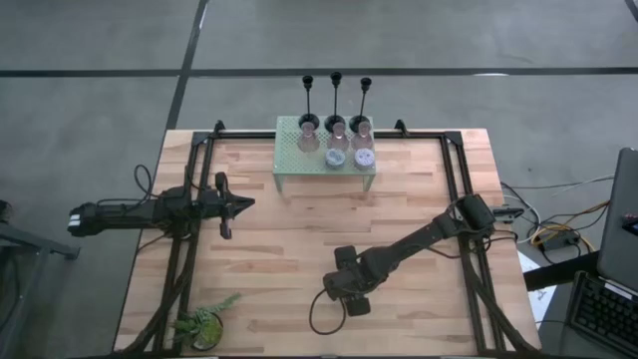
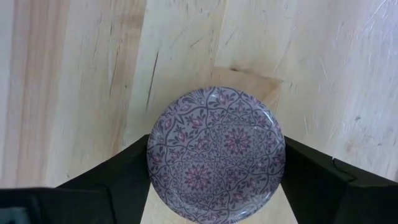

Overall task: Pick & Place candle stick holders
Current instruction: Put the pink scented candle on the shelf

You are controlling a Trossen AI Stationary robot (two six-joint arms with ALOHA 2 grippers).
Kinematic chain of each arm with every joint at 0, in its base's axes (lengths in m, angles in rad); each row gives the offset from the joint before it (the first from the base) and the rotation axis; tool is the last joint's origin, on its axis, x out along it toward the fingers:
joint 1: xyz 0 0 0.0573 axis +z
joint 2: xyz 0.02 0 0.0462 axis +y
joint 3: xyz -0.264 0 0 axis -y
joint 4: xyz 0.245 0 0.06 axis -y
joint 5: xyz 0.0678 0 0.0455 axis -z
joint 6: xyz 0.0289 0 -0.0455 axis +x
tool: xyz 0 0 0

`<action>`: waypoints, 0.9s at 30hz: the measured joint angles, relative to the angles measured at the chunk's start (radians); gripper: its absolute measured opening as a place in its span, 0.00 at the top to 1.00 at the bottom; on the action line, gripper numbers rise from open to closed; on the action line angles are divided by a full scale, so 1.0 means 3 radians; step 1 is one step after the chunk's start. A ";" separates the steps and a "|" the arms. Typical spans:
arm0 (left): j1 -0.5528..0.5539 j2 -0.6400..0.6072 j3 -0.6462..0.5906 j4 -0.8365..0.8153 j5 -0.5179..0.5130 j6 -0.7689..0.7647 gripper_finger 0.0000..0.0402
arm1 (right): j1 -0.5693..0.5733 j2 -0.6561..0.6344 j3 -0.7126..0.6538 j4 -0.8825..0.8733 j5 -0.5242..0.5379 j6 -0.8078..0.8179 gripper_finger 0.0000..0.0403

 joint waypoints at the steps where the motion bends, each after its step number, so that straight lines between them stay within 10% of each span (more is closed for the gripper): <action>1: 0.0001 0.0000 0.0000 0.0000 0.0000 0.0000 0.94 | 0.0000 0.0000 0.0000 0.0000 0.0000 0.0003 0.28; 27: 0.0000 0.0000 0.0000 0.0004 0.0000 0.0001 0.94 | -0.0583 -0.0051 0.1224 -0.0642 0.0007 -0.0132 0.25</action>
